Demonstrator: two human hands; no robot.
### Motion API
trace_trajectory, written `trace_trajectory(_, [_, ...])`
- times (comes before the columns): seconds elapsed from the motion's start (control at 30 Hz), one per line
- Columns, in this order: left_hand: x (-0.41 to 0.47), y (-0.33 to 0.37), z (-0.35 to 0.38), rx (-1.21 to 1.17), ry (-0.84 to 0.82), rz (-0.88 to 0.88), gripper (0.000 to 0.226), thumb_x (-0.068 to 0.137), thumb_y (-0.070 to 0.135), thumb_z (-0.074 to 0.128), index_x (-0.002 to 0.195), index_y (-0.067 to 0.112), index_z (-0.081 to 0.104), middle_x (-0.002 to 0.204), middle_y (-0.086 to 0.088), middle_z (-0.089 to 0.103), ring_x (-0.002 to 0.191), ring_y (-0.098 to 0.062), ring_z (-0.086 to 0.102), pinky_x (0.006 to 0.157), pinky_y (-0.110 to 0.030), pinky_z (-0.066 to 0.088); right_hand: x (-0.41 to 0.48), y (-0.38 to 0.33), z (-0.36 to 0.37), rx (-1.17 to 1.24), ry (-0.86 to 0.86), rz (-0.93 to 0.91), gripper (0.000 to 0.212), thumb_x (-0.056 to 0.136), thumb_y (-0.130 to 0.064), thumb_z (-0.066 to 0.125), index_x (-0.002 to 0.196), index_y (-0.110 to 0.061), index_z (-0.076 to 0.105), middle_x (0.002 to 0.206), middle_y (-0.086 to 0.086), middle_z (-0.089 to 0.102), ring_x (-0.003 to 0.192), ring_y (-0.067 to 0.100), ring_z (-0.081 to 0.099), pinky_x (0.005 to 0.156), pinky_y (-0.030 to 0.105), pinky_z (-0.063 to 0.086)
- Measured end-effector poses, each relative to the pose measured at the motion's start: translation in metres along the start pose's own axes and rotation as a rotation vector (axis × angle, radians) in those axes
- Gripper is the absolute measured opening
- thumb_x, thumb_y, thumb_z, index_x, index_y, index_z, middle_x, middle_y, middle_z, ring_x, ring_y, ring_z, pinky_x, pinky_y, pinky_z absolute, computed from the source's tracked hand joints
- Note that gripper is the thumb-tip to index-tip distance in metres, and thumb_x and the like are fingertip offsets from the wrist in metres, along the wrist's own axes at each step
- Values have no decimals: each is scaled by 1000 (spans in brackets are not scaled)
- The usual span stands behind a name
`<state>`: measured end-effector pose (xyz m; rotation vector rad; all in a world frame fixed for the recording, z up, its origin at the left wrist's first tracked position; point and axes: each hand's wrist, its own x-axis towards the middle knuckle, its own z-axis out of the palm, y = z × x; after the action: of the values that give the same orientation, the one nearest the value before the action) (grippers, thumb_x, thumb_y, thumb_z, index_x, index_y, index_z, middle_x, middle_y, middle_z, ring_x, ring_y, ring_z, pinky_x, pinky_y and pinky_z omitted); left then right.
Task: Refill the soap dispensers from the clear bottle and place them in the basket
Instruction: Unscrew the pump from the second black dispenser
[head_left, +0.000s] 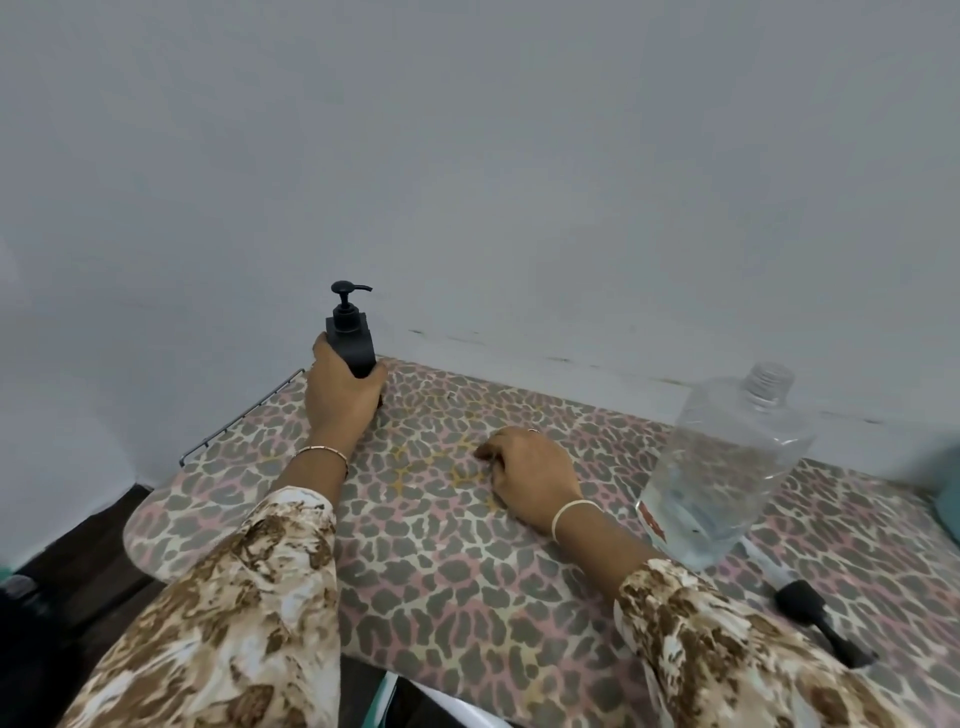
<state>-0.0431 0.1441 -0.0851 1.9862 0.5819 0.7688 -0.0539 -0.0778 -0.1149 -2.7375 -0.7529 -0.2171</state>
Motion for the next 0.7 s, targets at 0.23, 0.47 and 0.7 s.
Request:
trace_trajectory(0.23, [-37,28,-12,-151,-138,35,64,84,16,73,139,11,40,132,-8,56,118,-27,55,87,-28,44,-21,-6,-18,35,2,-13,44,93,-17,45,136,-22,48,132,-2,55,113,20,57,89,34,50])
trace_trajectory(0.47, [-96,58,-22,-260,-299,44,57,75,9,76,127,19,54,113,2,62,99,-14,58,82,-24,48,-42,-20,-56,230,324,117,38,98,-18,42,135,-14,49,132,4,53,117,19,53,97,33,46])
trace_trajectory(0.7, [-163,71,-18,-353,-590,102,57,71,3,74,120,23,55,112,3,64,104,-17,64,87,-30,55,-74,-26,-90,512,461,127,43,93,-41,55,132,-21,52,123,-6,56,117,12,49,99,28,41])
